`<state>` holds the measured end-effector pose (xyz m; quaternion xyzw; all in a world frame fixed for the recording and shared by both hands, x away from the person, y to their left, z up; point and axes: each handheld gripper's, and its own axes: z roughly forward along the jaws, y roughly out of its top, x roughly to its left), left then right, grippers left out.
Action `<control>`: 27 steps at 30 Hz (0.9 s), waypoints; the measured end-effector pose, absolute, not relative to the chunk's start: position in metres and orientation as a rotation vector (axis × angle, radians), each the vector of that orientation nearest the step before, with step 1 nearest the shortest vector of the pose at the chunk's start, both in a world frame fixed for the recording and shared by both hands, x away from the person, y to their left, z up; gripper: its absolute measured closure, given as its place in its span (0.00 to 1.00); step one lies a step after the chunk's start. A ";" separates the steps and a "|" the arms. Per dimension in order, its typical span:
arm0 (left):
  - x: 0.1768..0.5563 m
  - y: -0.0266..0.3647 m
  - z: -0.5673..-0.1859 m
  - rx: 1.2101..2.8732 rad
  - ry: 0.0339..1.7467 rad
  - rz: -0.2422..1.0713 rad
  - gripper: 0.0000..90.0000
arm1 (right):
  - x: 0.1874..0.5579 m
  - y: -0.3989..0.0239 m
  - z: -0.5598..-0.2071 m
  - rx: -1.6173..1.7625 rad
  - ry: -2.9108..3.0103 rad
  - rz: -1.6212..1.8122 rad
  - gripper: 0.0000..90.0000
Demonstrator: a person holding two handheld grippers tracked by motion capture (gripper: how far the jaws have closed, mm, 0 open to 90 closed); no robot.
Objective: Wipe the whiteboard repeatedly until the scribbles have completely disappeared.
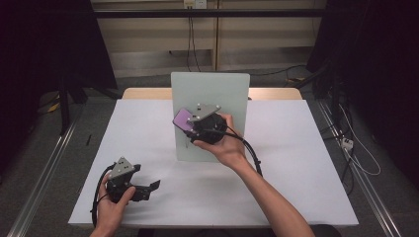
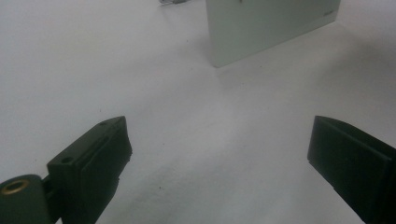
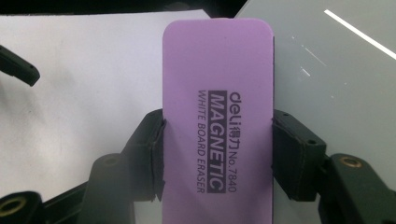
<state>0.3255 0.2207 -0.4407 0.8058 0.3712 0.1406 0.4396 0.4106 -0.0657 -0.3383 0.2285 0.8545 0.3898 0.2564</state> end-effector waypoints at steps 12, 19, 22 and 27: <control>0.324 0.223 -0.440 2.000 0.924 0.350 0.06 | 0.404 -0.056 -0.361 0.604 2.382 1.026 0.46; 0.324 0.222 -0.440 2.002 0.924 0.345 0.06 | 0.402 -0.053 -0.372 0.592 2.423 1.006 0.46; 0.324 0.222 -0.440 2.000 0.925 0.344 0.06 | 0.400 -0.051 -0.376 0.585 2.433 0.989 0.46; 0.324 0.222 -0.440 2.002 0.925 0.348 0.06 | 0.399 -0.050 -0.382 0.578 2.459 0.978 0.46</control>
